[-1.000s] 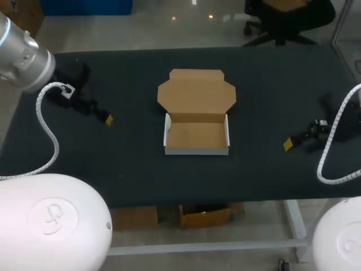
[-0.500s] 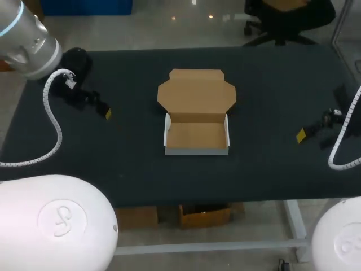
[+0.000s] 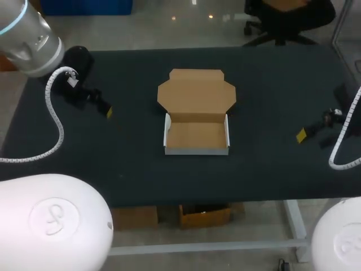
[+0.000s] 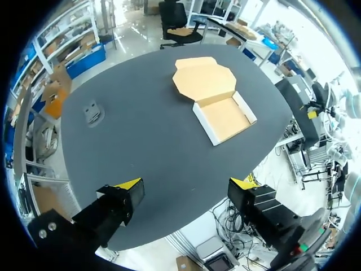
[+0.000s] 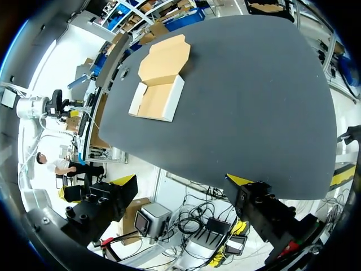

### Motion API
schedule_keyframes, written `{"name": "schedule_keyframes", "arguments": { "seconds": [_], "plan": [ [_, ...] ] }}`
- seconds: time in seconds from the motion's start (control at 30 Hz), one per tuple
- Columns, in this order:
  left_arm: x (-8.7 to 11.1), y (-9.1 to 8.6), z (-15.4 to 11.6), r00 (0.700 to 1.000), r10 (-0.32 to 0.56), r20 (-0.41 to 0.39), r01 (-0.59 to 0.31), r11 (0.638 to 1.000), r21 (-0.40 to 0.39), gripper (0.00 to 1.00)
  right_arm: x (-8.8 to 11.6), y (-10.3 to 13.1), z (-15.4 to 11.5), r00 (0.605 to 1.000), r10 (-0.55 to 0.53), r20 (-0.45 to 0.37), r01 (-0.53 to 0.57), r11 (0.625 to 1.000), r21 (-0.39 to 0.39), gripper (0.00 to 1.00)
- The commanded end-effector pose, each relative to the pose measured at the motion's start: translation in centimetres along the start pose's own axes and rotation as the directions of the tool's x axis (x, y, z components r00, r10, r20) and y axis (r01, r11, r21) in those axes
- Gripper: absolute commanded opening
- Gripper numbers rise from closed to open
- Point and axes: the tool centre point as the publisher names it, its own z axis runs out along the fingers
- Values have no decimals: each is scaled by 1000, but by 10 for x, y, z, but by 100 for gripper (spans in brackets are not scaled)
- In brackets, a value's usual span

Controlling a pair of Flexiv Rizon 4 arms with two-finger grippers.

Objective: Assemble the packaging by folding the flat box into shape, placing the metal phone stand inside, and closing the box properly

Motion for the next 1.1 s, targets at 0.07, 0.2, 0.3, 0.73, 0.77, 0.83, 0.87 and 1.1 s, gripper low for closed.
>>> {"name": "schedule_keyframes", "arguments": {
  "seconds": [0.07,0.2,0.3,0.73,0.77,0.83,0.87,1.1],
  "plan": [
    [-4,4,-7,999,-42,-16,42,999,14,100,11,-9,-12,999,16,42,-15,1000,-13,100],
    [-5,12,-15,997,-70,-21,71,997,31,100,10,-26,-26,999,16,43,-16,1000,-23,100],
    [-6,17,-20,995,-86,-40,88,995,49,100,7,-35,-33,999,23,48,-21,999,-27,100],
    [-7,26,-41,989,-137,-54,142,984,105,100,-7,-46,-53,995,95,26,-95,995,-1,100],
    [-7,25,-41,989,-135,-55,140,985,104,100,-7,-46,-53,995,94,25,-94,996,-2,100],
    [-7,25,-44,987,-149,-56,154,983,100,100,-6,-47,-55,994,107,20,-107,994,16,100],
    [-8,25,-45,987,-149,-58,155,983,99,100,-6,-47,-56,994,106,20,-107,994,14,100],
    [-8,28,-52,984,-172,-55,177,980,94,100,-5,-53,-60,992,126,29,-127,992,21,100]
  ]
}}
